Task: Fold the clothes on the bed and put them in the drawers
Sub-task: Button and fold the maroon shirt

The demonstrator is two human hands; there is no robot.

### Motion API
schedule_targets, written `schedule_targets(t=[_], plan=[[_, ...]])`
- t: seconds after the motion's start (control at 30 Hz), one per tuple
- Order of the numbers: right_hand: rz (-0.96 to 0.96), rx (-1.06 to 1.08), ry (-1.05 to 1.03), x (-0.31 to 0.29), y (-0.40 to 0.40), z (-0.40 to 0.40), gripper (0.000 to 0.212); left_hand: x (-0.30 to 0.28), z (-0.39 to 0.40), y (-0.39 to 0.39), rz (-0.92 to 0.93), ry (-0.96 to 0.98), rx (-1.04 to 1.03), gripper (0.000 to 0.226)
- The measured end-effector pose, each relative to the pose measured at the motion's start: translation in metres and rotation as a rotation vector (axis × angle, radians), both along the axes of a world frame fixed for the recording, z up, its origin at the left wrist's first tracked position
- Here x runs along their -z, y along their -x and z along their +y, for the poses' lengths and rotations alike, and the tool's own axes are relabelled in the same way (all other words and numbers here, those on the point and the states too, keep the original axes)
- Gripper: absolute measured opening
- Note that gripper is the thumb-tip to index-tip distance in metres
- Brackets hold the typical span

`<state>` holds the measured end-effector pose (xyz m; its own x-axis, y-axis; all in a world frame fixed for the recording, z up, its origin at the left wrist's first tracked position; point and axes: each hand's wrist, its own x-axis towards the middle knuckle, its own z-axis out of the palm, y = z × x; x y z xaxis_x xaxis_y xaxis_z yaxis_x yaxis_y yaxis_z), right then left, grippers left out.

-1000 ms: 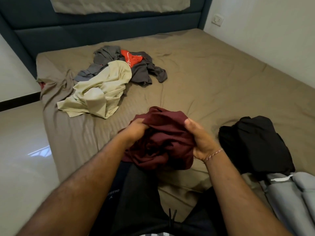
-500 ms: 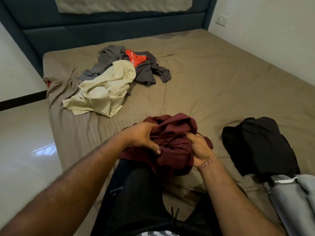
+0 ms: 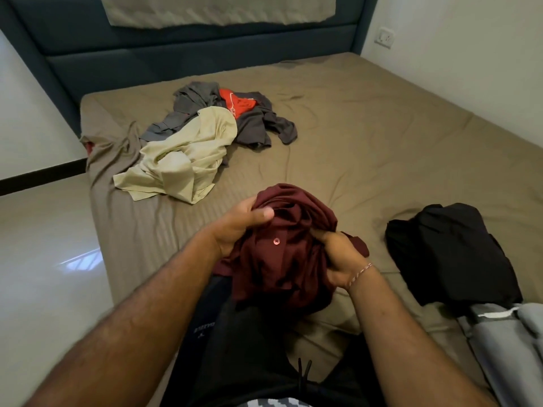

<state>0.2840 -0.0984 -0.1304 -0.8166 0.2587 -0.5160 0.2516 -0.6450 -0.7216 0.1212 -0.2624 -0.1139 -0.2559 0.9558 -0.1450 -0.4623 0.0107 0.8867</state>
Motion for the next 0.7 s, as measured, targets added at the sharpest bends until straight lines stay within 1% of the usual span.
schedule_targets(t=[0.03,0.07,0.1,0.13,0.2,0.27,0.33,0.37,0.47,0.53,0.57,0.63,0.67,0.7], plan=[[0.049,-0.034,0.101,-0.002,-0.002,-0.003,0.042,-0.002,-0.002,0.002,0.156,0.027,0.007,0.074],[0.108,-0.055,0.142,-0.004,-0.004,-0.003,0.048,-0.003,-0.005,0.004,0.298,0.079,0.018,0.079],[0.157,-0.047,0.157,-0.007,-0.006,-0.002,0.05,-0.003,-0.007,0.004,0.391,0.134,0.04,0.079],[0.189,-0.01,0.164,-0.01,-0.008,0.0,0.051,-0.002,-0.009,0.004,0.438,0.182,0.064,0.074],[0.239,0.041,0.162,-0.018,-0.007,0.002,0.047,0.005,-0.014,0.001,0.487,0.288,0.111,0.054],[0.26,0.064,0.14,-0.024,-0.003,0.005,0.045,0.014,-0.015,-0.004,0.489,0.372,0.15,0.035],[0.257,0.082,0.1,-0.026,0.003,0.01,0.043,0.022,-0.012,-0.013,0.403,0.372,0.099,0.028],[0.233,0.093,0.085,-0.025,0.006,0.013,0.042,0.023,-0.012,-0.019,0.312,0.332,0.03,0.026],[0.024,0.141,-0.039,-0.016,0.016,0.023,0.034,0.022,-0.013,-0.034,-0.086,0.106,-0.236,0.034],[-0.08,0.131,-0.216,-0.005,0.018,0.028,0.033,0.016,-0.012,-0.04,-0.31,-0.003,-0.276,0.039],[-0.101,0.111,-0.334,-0.001,0.016,0.028,0.04,0.012,-0.01,-0.043,-0.381,-0.034,-0.271,0.043],[-0.11,0.084,-0.644,-0.001,0.011,0.022,0.055,0.003,-0.004,-0.046,-0.44,-0.065,-0.314,0.046],[-0.092,0.13,-0.801,-0.004,0.009,0.019,0.058,-0.001,-0.001,-0.046,-0.454,-0.079,-0.353,0.048],[-0.01,0.201,-0.875,-0.006,0.005,0.017,0.057,-0.004,0.002,-0.046,-0.469,-0.094,-0.392,0.049]])
